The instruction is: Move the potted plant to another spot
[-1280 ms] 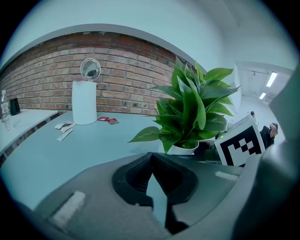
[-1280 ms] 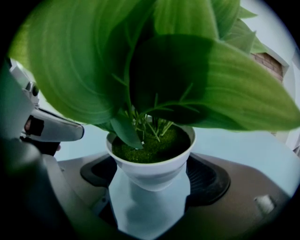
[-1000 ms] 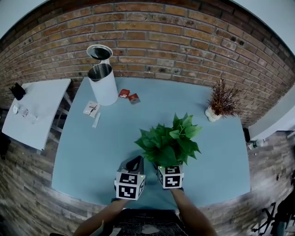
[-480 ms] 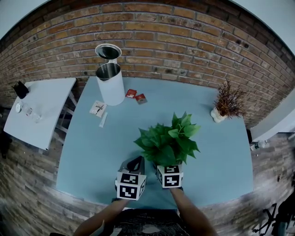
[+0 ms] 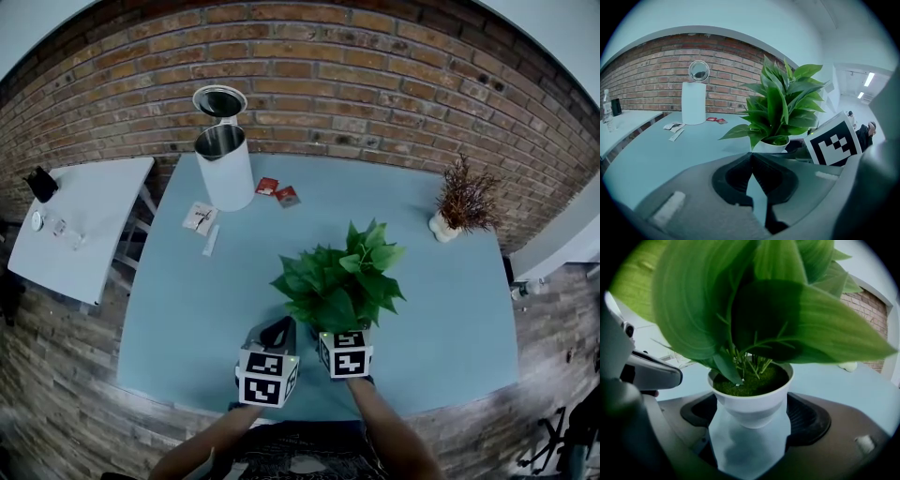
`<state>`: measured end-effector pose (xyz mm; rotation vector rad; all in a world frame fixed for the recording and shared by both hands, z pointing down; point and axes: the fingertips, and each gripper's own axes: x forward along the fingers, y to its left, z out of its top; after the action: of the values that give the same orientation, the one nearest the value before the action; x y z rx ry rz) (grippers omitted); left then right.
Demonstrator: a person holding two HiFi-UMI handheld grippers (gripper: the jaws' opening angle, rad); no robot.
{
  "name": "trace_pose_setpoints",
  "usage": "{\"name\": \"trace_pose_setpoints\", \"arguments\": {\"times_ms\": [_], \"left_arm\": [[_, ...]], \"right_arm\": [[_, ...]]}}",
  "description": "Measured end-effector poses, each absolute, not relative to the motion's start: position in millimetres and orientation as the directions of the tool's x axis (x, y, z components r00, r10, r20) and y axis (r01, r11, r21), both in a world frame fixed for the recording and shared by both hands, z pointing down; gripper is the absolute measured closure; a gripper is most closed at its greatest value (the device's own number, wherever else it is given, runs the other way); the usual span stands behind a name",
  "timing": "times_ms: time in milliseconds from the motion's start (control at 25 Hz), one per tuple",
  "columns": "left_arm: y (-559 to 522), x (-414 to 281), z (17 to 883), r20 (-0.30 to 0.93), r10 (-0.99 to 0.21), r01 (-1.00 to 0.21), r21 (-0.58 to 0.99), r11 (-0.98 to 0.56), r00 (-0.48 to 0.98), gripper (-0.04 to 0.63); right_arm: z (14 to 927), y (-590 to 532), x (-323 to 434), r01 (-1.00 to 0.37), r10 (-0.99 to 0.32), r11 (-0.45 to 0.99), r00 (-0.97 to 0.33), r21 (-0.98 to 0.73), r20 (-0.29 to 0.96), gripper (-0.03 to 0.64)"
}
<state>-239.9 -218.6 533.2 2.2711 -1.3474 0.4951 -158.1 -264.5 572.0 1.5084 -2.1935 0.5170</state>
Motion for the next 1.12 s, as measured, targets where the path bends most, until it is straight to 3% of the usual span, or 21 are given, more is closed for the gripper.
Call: {"name": "trace_pose_setpoints", "arguments": {"times_ms": [360,1120], "left_arm": [[-208.7,-222.2,532.2,0.511,-0.721,-0.88,0.195,-0.433,0.468,0.597],[-169.7,-176.9,519.1,0.501,-0.737,-0.888,0.177,-0.425,0.453,0.597]], "right_arm": [[577.1,-241.5,-144.3,-0.935,-0.78,0.347,-0.327,-0.065,0.534,0.163],[544.4,-191.3,-106.6,-0.925,-0.797,0.377,-0.346,-0.039,0.494,0.384]]}}
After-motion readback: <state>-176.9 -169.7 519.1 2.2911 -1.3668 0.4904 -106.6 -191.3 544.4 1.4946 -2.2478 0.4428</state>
